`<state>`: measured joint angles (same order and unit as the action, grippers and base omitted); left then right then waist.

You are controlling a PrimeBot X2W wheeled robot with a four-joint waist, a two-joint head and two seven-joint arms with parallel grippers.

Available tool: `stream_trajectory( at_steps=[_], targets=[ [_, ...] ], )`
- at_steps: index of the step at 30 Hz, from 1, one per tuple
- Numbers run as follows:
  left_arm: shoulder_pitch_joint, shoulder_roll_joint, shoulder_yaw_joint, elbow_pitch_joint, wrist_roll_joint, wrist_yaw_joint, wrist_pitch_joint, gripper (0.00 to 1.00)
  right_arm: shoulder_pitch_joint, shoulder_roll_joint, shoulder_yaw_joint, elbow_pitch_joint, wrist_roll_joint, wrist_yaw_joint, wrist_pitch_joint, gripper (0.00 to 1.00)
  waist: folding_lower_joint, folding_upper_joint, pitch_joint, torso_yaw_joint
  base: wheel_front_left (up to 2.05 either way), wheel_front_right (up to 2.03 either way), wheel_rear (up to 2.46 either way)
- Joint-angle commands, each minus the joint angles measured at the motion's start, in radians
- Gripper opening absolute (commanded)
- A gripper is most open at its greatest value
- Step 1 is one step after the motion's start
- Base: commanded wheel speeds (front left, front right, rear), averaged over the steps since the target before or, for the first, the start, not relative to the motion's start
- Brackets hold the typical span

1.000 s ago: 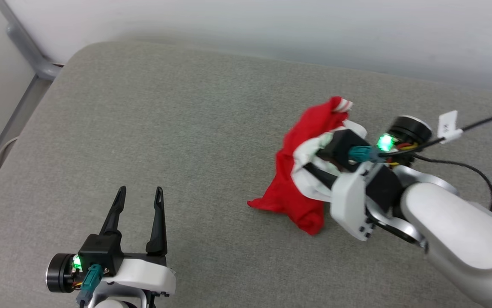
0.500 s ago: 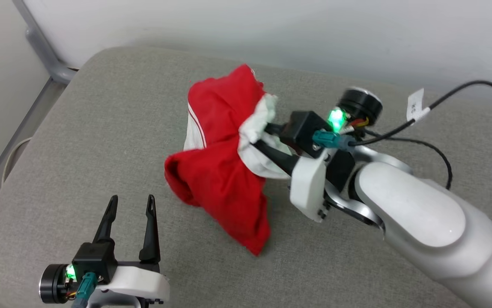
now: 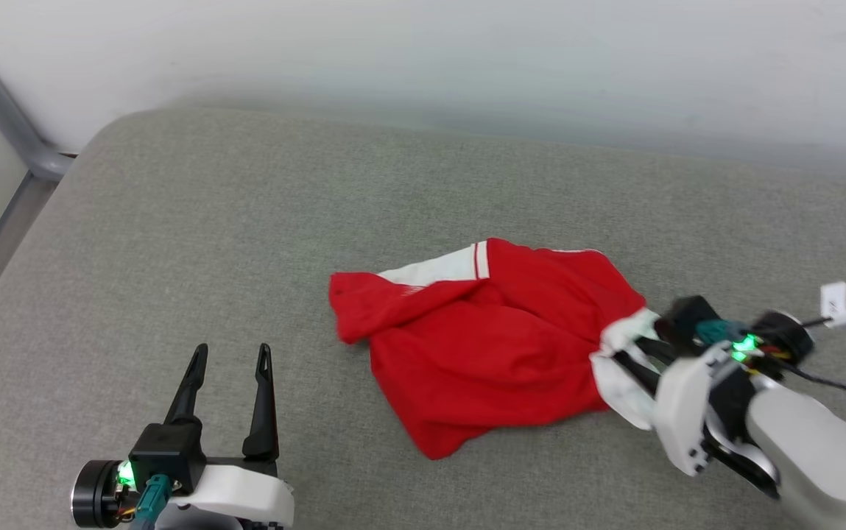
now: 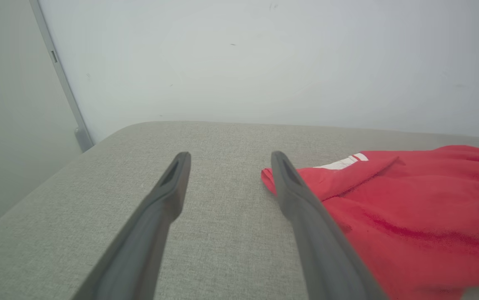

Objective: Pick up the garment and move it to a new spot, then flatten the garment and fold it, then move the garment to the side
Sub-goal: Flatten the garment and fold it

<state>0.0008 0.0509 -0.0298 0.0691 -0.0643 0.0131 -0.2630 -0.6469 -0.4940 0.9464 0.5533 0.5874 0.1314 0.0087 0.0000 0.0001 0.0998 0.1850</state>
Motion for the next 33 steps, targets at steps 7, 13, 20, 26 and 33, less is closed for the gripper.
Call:
stream_trajectory(
  at_steps=[7, 13, 20, 26, 33],
  targets=[
    [0.021, -0.001, 0.004, 0.005, 0.006, -0.005, -0.003, 1.0, 0.155, -0.082, -0.127, 0.095, 0.048, -0.001, -0.045, 0.0, 0.0, -0.0001, -0.015, -0.027, 0.0, 0.0, 0.0],
    [0.03, -0.001, -0.002, 0.005, 0.006, -0.001, -0.003, 1.0, 0.234, -0.116, -0.226, 0.173, 0.079, -0.002, -0.064, 0.0, 0.0, -0.0001, -0.023, -0.031, 0.0, 0.0, 0.0],
    [0.037, -0.001, -0.002, 0.008, 0.009, -0.006, -0.003, 1.0, 0.303, -0.114, -0.325, 0.255, 0.105, -0.002, -0.079, 0.31, 0.0, -0.0001, -0.038, -0.032, 0.0, 0.0, 0.0],
    [0.052, -0.001, 0.007, 0.01, 0.013, -0.01, -0.003, 1.0, 0.274, -0.114, -0.439, 0.192, 0.087, -0.001, -0.182, 1.0, 0.0, -0.0001, -0.057, -0.034, 0.0, 0.0, 0.0],
    [0.065, -0.001, 0.013, 0.0, 0.019, -0.009, -0.003, 1.0, 0.252, -0.125, -0.611, -0.053, -0.039, -0.001, -0.178, 1.0, 0.0, -0.0001, -0.072, -0.035, 0.0, 0.0, 0.0]
  ],
)
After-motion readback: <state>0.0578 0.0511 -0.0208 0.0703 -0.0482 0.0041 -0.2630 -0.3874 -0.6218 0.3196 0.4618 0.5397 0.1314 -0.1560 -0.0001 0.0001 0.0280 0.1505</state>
